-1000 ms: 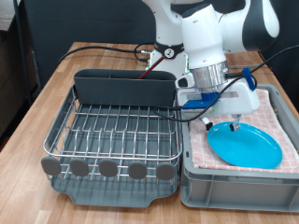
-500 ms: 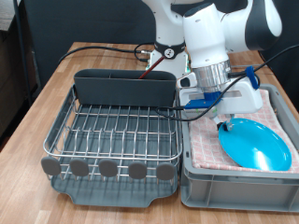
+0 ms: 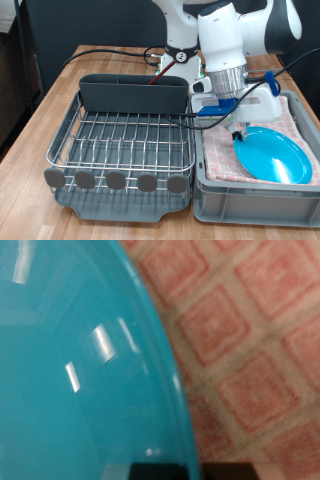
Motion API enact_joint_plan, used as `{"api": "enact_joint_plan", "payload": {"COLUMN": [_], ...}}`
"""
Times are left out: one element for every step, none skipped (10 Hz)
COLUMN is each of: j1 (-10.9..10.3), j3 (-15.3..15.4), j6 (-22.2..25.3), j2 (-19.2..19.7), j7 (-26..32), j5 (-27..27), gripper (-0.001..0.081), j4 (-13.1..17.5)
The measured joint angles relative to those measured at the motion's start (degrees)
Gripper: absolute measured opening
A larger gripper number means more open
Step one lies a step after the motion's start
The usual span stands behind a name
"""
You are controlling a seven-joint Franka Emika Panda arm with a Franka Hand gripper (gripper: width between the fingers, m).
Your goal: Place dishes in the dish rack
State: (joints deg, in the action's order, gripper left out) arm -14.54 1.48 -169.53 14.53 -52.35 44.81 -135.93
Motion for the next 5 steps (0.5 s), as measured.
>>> {"api": "enact_joint_plan", "payload": {"j1": [-3.6, -6.7, -8.4, -9.0, -9.0], "j3": [-5.0, -9.5, -12.6, -14.3, -15.2], "j6": [2.3, 6.3, 11.9, 17.4, 22.6], "j2": [-1.3, -3.4, -6.0, -8.3, -10.4], "j7": [-9.6, -19.1, -26.9, -32.9, -37.2], "j5": [-10.3, -20.4, -29.0, -36.0, -41.4], "gripper": [0.0046, 0.0046, 0.0025, 0.0025, 0.0024], "j4": [-0.1, 0.1, 0.5, 1.1, 2.0]}}
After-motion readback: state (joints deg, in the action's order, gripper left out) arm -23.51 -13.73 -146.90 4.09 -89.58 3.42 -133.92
